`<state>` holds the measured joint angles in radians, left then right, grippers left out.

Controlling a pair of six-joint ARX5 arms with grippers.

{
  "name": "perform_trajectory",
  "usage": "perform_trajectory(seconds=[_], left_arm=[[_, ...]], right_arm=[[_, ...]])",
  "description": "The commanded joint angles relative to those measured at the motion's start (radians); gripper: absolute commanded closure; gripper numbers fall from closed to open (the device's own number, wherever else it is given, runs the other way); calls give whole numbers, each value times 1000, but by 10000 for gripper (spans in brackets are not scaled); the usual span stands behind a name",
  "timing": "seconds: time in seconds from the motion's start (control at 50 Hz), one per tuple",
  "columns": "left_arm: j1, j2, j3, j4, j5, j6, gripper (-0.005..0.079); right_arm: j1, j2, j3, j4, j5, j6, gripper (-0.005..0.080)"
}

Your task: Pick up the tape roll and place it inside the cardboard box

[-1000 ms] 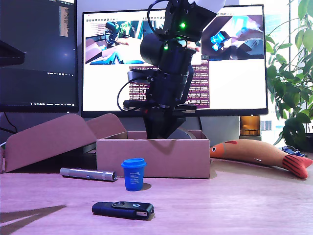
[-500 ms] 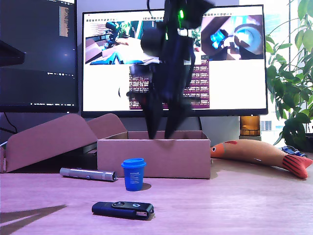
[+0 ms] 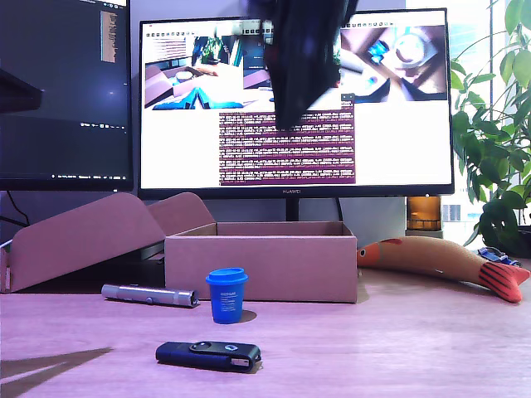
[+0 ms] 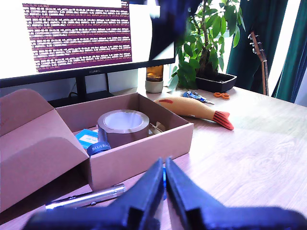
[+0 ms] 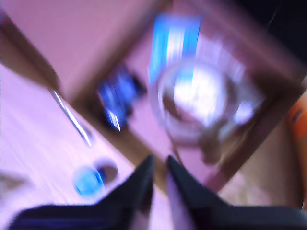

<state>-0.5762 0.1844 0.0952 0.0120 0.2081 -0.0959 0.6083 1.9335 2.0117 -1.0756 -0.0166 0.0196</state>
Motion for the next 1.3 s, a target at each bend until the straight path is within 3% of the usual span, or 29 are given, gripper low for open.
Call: perform_trajectory(seconds=[0.0, 0.1, 0.12, 0.2, 0.26, 0.44, 0.56, 0.66, 0.76, 0.88, 1.04, 1.28], left_arm=[[-3, -2, -2, 10, 0, -3, 761], [-3, -2, -2, -12, 0, -9, 761], [-3, -2, -2, -18, 0, -9, 761], [-2, -2, -2, -43, -13, -1, 761], [-2, -1, -2, -72, -33, -2, 761], [-2, -1, -2, -155, -87, -2, 761], [-2, -2, -2, -120, -92, -3, 761], [0, -2, -2, -84, -150, -19, 761], [19, -2, -3, -68, -238, -19, 761], [75, -2, -3, -56, -253, -19, 761], [186, -2, -4, -38, -198, -31, 761], [377, -2, -19, -41, -101, -41, 761]], right_arm=[[0, 23, -1, 37, 10, 32, 752], [0, 23, -2, 79, 94, 93, 752], [0, 23, -2, 84, 162, 99, 752], [10, 23, -2, 79, 288, 119, 752], [21, 23, -13, 77, 341, 120, 752], [40, -14, -130, 125, 351, 109, 752], [47, -98, -312, 253, 348, 100, 752], [45, -212, -509, 391, 348, 77, 752], [29, -334, -703, 528, 286, 29, 752], [-26, -478, -894, 648, 174, -34, 752], [-122, -632, -1058, 733, 21, -85, 752], [-283, -847, -1255, 889, -52, -108, 752]])
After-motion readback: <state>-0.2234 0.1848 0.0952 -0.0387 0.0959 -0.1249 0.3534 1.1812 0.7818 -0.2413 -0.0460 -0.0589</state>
